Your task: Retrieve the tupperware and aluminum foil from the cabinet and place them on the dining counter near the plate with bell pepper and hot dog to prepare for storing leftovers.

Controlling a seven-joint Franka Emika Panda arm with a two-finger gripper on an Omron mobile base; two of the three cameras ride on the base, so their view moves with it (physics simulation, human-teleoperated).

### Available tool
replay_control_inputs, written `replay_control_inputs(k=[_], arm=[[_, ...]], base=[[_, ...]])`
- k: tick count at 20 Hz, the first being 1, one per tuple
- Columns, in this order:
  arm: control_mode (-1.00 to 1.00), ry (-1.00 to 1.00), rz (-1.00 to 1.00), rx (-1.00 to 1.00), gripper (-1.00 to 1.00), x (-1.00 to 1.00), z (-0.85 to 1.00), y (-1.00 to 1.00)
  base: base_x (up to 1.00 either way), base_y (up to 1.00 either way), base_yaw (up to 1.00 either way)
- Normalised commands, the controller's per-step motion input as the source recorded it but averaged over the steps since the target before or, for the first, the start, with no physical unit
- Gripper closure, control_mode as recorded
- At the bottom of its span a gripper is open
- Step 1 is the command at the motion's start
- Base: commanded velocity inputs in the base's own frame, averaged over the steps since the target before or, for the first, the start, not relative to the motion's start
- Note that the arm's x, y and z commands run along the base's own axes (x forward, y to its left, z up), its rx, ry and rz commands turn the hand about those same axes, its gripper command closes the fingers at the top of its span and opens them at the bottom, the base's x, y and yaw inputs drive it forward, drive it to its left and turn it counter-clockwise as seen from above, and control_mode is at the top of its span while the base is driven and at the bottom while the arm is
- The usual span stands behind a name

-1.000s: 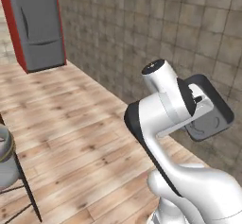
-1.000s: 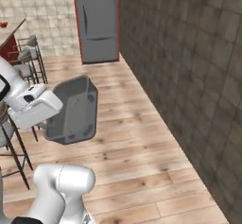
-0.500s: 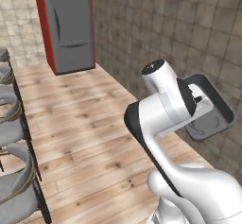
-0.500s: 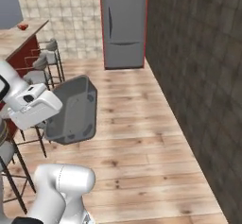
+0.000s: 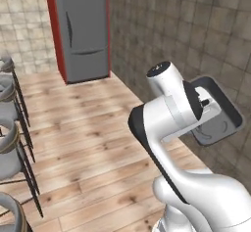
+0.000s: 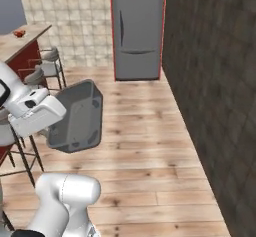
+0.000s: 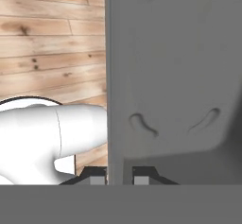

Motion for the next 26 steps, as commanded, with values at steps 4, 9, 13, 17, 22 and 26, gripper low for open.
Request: replay_control_inputs(k=[4, 9, 13, 17, 22, 26], arm=[[1.0, 0.0, 0.0, 0.0, 1.0, 0.0, 0.0, 0.0], [1.0, 0.0, 0.0, 0.0, 1.0, 0.0, 0.0, 0.0], [1.0, 0.0, 0.0, 0.0, 1.0, 0.0, 0.0, 0.0], [1.0, 0.0, 0.0, 0.0, 1.0, 0.0, 0.0, 0.0], [1.0, 0.0, 0.0, 0.0, 1.0, 0.0, 0.0, 0.0], [1.0, 0.0, 0.0, 0.0, 1.0, 0.0, 0.0, 0.0]], base=[[0.89, -0.22, 0.13], [0.81, -0.22, 0.11], [0.86, -0.15, 0.14], [0.99, -0.07, 0.23], [1.0, -0.03, 0.28], [1.0, -0.08, 0.35]])
